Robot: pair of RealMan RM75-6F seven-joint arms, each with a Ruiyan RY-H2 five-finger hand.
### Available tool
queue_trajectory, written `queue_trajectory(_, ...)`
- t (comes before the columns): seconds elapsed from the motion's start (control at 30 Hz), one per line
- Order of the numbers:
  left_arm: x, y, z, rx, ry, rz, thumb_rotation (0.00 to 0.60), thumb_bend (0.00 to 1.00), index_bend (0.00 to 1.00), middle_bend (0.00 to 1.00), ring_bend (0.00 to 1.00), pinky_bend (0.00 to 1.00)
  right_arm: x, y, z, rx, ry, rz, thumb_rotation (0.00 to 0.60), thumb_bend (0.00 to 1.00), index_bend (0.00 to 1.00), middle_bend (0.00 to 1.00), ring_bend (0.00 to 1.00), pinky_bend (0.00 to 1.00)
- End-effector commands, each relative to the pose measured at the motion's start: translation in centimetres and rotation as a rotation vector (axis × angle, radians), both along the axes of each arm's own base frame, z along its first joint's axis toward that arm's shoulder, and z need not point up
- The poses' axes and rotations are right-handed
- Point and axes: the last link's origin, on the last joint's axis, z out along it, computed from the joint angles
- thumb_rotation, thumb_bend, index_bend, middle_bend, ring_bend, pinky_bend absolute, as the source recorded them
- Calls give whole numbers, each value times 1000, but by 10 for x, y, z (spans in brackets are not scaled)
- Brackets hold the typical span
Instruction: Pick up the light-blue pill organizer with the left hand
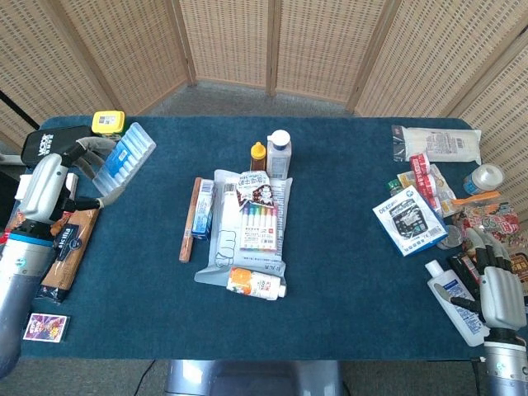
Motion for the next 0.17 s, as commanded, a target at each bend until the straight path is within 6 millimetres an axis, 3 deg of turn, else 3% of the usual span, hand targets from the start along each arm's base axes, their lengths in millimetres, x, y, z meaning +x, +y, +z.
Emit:
queue_trajectory(0.03,5,-2,7,12,-8,-19,600,426,507,535,758,547,-1,0,0,2,-1,-4,597,0,0,0,0,0)
queue_trajectory(0.17,6,-4,8,10,-11,-18,600,424,504,532,757,547,-3,-1,-1,5,-2,-6,600,0,0,0,0,0)
